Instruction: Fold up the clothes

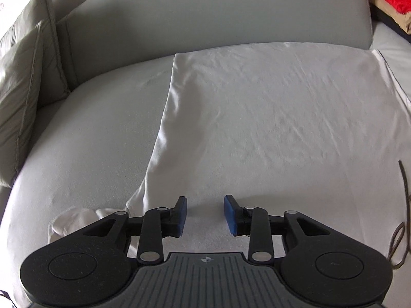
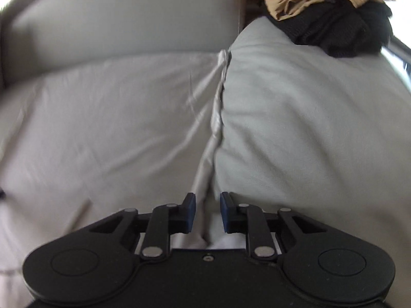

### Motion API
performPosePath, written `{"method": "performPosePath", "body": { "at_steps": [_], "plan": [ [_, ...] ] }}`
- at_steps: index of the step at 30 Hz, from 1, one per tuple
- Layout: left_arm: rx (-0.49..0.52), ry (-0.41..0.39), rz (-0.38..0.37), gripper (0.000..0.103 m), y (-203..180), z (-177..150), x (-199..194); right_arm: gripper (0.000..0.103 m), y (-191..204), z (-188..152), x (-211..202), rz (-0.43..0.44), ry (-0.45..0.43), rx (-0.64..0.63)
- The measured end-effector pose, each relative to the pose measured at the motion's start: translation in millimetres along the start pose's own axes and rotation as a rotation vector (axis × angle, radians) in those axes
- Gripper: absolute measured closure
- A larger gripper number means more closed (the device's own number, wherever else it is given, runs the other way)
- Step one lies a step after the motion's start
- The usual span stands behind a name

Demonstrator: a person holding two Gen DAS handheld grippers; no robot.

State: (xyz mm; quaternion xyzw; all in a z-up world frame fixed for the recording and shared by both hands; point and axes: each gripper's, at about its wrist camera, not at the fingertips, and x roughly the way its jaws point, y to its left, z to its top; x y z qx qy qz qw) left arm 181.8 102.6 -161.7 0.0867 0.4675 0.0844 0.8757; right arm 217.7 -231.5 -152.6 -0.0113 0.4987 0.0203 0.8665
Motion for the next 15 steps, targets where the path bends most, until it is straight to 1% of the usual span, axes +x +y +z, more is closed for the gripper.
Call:
{"method": "performPosePath", "body": {
  "at_steps": [4, 8, 10, 13, 15],
  "plan": [
    [-0.008, 0.004, -0.003, 0.069, 4, -3, 0, 0.086, -12, -3, -5, 0.042, 0.055, 0.037],
    [-0.009, 0.004, 0.000, 0.069, 5, -3, -2, 0.078, -17, -6, -6, 0.121, 0.055, 0.070],
    [-0.009, 0.003, 0.003, 0.069, 6, -4, -1, 0.079, -16, -7, -2, 0.128, 0.066, 0.072],
    [-0.007, 0.001, 0.009, 0.068, 6, -4, -1, 0.079, -9, -9, 4, 0.121, 0.082, 0.046],
    [-0.005, -0.001, 0.012, 0.067, 6, -4, -1, 0.081, -3, -10, 8, 0.105, 0.089, 0.025]
  ]
}}
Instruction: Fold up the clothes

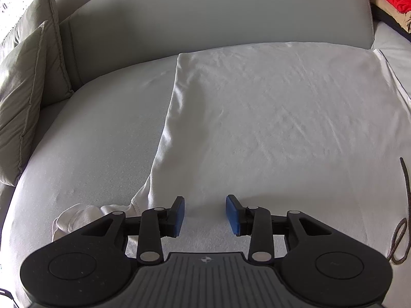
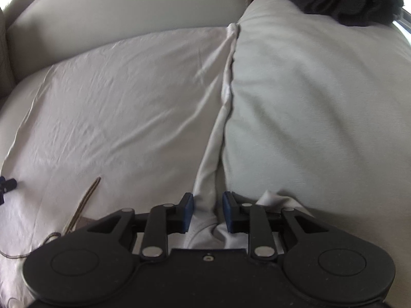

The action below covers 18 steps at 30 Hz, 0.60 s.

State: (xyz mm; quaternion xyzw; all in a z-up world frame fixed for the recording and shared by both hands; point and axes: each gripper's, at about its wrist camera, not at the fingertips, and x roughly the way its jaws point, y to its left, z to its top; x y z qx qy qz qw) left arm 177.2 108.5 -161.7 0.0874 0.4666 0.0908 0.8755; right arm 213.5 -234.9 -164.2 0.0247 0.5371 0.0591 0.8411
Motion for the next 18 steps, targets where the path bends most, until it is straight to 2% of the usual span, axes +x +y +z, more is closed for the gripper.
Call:
{"method": "performPosePath", "body": {
  "at_steps": [3, 6, 10, 12, 13, 14, 18],
  "plan": [
    [0.002, -0.001, 0.001, 0.065, 0, 0, 0, 0.083, 4, -1, 6, -0.021, 0.004, -0.005],
    [-0.002, 0.001, 0.000, 0.064, 0, 0, 0, 0.088, -3, -1, 4, -0.008, 0.005, 0.047],
    [-0.007, 0.003, -0.002, 0.064, 2, 1, 1, 0.084, -25, -4, -7, 0.097, 0.002, 0.189],
    [-0.008, 0.003, -0.002, 0.064, 2, 1, 1, 0.087, -36, -6, -13, 0.121, -0.014, 0.240],
    [-0.007, 0.004, -0.002, 0.064, 2, 1, 2, 0.092, -40, -6, -14, 0.124, -0.017, 0.252],
    [-0.007, 0.004, -0.001, 0.064, 1, 1, 2, 0.096, -42, -7, -13, 0.119, -0.013, 0.253],
    [0.005, -0.001, 0.003, 0.064, -1, 1, 0, 0.096, -36, -6, -5, 0.097, 0.011, 0.204]
  ]
}}
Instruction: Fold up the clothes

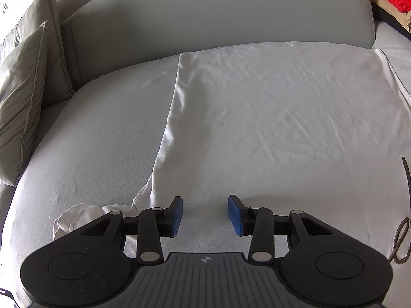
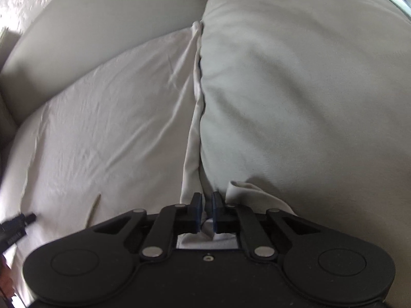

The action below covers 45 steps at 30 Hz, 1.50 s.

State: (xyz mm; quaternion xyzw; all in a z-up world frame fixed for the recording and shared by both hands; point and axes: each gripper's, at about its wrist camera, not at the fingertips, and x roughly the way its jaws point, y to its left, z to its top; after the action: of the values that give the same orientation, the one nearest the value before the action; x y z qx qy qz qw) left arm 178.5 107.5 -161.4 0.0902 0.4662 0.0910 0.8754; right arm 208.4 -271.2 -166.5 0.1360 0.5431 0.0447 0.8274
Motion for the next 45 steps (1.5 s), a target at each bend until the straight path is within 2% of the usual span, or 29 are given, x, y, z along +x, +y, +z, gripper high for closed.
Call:
{"method": "performPosePath", "body": {
  "at_steps": [7, 10, 12, 14, 17, 21, 24, 26, 27, 31, 34, 36, 37, 38, 41, 43, 45],
  "plan": [
    [0.017, -0.011, -0.016, 0.064, 1, -2, -2, 0.094, 21, -2, 16, -0.053, -0.001, -0.085],
    [0.013, -0.008, -0.018, 0.064, 2, -1, -1, 0.099, 26, -7, 16, -0.089, -0.030, -0.120],
    [0.014, -0.007, -0.015, 0.064, 1, -1, -1, 0.101, 32, -11, 12, -0.149, -0.065, -0.163],
    [0.017, -0.007, -0.009, 0.064, 0, -1, -2, 0.101, 40, -19, 7, -0.253, -0.113, -0.222],
    [0.028, -0.009, 0.005, 0.064, -2, -2, -2, 0.103, 48, -27, 11, -0.356, -0.126, -0.290],
    [0.064, -0.029, 0.028, 0.063, -4, -7, -3, 0.102, 58, -35, 8, -0.401, -0.137, -0.323],
    [0.078, -0.056, 0.041, 0.064, 2, -14, -12, 0.094, 54, -45, -24, -0.318, -0.186, -0.251],
    [0.059, -0.081, 0.021, 0.064, 12, -20, -26, 0.069, 46, -57, -57, -0.248, -0.260, -0.171],
    [0.044, -0.100, 0.004, 0.064, 19, -23, -37, 0.068, 41, -66, -73, -0.210, -0.299, -0.142],
    [-0.029, -0.178, -0.070, 0.064, 47, -45, -84, 0.068, 25, -105, -125, -0.073, -0.392, -0.052],
    [-0.084, -0.224, -0.125, 0.064, 68, -64, -117, 0.068, 15, -127, -144, -0.025, -0.444, -0.011],
    [-0.095, -0.235, -0.129, 0.064, 73, -77, -126, 0.077, 10, -138, -148, -0.002, -0.466, 0.005],
    [-0.093, -0.221, -0.123, 0.064, 70, -81, -124, 0.090, 13, -139, -142, 0.018, -0.445, -0.005],
    [-0.090, -0.206, -0.116, 0.064, 66, -85, -122, 0.093, 16, -140, -134, 0.040, -0.419, -0.018],
    [-0.063, -0.157, -0.111, 0.064, 48, -95, -111, 0.093, 29, -142, -110, 0.106, -0.339, -0.064],
    [-0.006, -0.140, -0.066, 0.064, 31, -97, -101, 0.093, 46, -143, -92, 0.126, -0.298, -0.120],
    [0.023, -0.109, -0.040, 0.064, 23, -95, -90, 0.093, 63, -145, -76, 0.085, -0.272, -0.195]
  ]
}}
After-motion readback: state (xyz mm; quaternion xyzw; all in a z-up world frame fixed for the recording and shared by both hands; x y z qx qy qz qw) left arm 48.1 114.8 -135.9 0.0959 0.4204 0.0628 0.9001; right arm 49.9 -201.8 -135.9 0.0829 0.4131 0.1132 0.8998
